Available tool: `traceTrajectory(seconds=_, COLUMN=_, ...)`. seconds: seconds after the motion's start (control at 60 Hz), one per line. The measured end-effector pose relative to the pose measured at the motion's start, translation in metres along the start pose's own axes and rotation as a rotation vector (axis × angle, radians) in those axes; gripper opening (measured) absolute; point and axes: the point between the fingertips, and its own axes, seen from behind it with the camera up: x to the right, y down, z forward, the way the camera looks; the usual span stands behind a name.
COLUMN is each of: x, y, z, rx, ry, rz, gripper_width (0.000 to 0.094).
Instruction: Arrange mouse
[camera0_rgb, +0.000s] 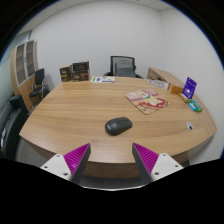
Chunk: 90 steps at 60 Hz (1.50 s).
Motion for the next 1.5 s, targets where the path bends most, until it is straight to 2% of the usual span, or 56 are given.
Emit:
traceTrajectory(seconds=0.5, x=0.017, y=-0.012, z=0.113, rx=-0.042, ry=-0.019, rz=0.003, gripper_width=0.0871)
traceTrajectory(seconds=0.917, x=0.007, y=-0.037, z=0.159, rx=-0.055, ry=-0.037, rz=-0.011, gripper_width=0.0870)
traceTrajectory(seconds=1.15, x=-0.010, y=-0.053, z=0.177, rx=-0.055, ry=-0.074, rz=-0.040, gripper_width=0.0837)
traceTrajectory(seconds=1.333, x=-0.018, y=-0.061, z=0.185, rx=-0.053, ry=-0.095, rz=-0.060, gripper_width=0.0713)
traceTrajectory(seconds=1.383, x=-0.018, y=-0.062, z=0.187, rx=-0.051, ry=-0.088, rz=-0.056, gripper_width=0.0636)
traceTrajectory(seconds=1.433, x=-0.016, y=-0.064, z=0.188, rx=-0.043, ry=-0.079, rz=-0.051, gripper_width=0.0501)
traceTrajectory(seconds=1.5, x=-0.014, y=-0.062, z=0.188, rx=-0.045, ry=-0.066, rz=-0.047, gripper_width=0.0466)
